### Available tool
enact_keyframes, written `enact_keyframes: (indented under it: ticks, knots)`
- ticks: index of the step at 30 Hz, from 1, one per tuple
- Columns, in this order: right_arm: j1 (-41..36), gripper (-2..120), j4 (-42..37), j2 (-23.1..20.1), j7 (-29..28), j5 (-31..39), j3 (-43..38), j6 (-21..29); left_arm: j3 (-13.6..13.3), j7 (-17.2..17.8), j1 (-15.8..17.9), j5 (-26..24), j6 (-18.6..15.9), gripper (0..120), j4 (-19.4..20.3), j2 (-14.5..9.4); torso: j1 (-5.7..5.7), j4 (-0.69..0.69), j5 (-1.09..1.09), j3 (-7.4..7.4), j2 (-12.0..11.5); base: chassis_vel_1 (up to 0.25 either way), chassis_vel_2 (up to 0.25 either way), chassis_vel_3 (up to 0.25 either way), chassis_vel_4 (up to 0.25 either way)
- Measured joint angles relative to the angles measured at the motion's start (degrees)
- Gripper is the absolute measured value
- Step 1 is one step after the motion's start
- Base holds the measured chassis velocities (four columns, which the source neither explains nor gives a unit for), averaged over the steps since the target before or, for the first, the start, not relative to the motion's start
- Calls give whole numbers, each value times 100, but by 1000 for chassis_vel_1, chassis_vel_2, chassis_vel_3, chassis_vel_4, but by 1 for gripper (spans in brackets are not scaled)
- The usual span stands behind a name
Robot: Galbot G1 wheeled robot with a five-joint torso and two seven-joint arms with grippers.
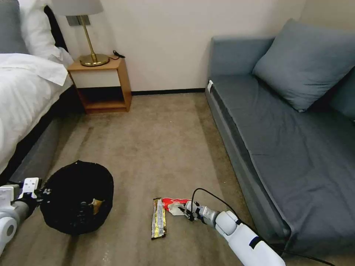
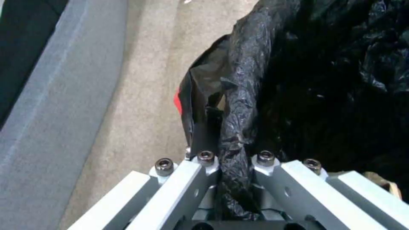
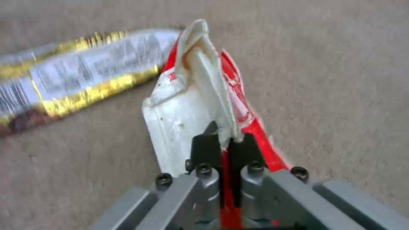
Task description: Pick up the trash bin, then pick up the garbage on the floor and place it into the trash bin.
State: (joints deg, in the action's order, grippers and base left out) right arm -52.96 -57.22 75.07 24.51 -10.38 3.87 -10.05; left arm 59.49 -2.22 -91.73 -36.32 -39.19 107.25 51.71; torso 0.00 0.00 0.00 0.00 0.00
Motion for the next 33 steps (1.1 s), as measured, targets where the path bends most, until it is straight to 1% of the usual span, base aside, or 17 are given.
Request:
enact_keyframes:
  ticks: [2, 5, 6, 7, 10, 11, 12, 16, 17, 18, 21, 22, 23, 25, 26, 27, 33]
  knots:
    - [-41, 1, -168, -58, -10, 121, 2, 24, 12, 0, -4, -4, -1, 3, 6, -3, 0, 0, 0, 0, 0, 0, 0, 0, 0]
    - [-181, 1, -862, -217, -148, 610, -31, 109, 26, 1, -16, -10, -2, 3, 21, -2, 0, -2, -1, 0, 0, 0, 0, 0, 0]
    - [-212, 1, -1322, -251, -248, 958, -37, 225, 24, 1, -17, -11, -2, 3, 22, 6, 0, 0, 0, 0, 0, 0, 0, 0, 0]
    - [-212, 1, -1322, -251, -248, 958, -37, 225, 24, 1, -17, -11, -2, 3, 22, 6, 0, 0, 0, 0, 0, 0, 0, 0, 0]
    - [-195, 1, -2249, -261, -470, 1621, 176, 529, -8, 3, -16, -8, -2, 3, 33, 34, 0, -1, -1, 0, 0, 0, 0, 0, 0]
    - [-115, 1, -2678, -210, -662, 1937, 408, 706, -29, 3, -16, -5, -6, 3, 59, 51, 0, 0, -1, 0, 0, 0, 0, 0, 0]
    - [-115, 1, -2678, -210, -662, 1937, 408, 706, -29, 3, -16, -5, -6, 3, 59, 51, 0, 0, -1, 0, 0, 0, 0, 0, 0]
    - [126, 1, -3199, -3, -1096, 2328, 894, 1054, -57, 7, -20, 4, -13, 3, 96, 70, 0, 0, -2, 0, 0, 0, 0, 0, 0]
    - [360, 1, -3367, 282, -1476, 2497, 1301, 1267, -67, 8, -35, 8, -18, 3, 117, 76, 0, 1, -2, 0, 0, 0, 0, 0, 0]
    - [360, 1, -3367, 282, -1476, 2497, 1301, 1267, -67, 8, -35, 8, -18, 3, 117, 76, 0, 1, -2, 0, 0, 0, 0, 0, 0]
    - [611, 1, -3334, 641, -1794, 2572, 1693, 1445, -75, 10, -46, 14, -20, 3, 117, 78, 0, 1, -2, 0, 0, 0, 0, 0, 0]
    - [807, 1, -3174, 978, -2034, 2623, 2052, 1519, -76, 10, -46, 18, -21, 3, 112, 82, 0, 2, -2, 0, 0, 0, 0, 0, 0]
    - [807, 1, -3174, 978, -2034, 2623, 2052, 1519, -76, 10, -46, 18, -21, 3, 112, 82, 0, 2, -2, 0, 0, 0, 0, 0, 0]
    - [984, 1, -2936, 1287, -2222, 2645, 2383, 1561, -76, 11, -52, 20, -20, 3, 111, 90, 0, 2, -3, 0, 0, 0, 0, 0, 0]
    - [1136, 1, -2625, 1572, -2315, 2614, 2655, 1550, -77, 12, -63, 21, -24, 3, 125, 98, 0, 2, -3, 0, 0, 0, 0, 0, 0]
    - [1203, 1, -2427, 1678, -2326, 2549, 2775, 1497, -77, 12, -74, 21, -29, 3, 148, 100, 0, 3, -3, 0, 0, 0, 0, 0, 0]
    - [1270, 1, -2054, 1739, -2369, 2302, 3037, 1426, -52, 13, -93, 21, -42, 3, 198, 88, 0, -1, -3, 0, 0, 0, 0, 0, 0]
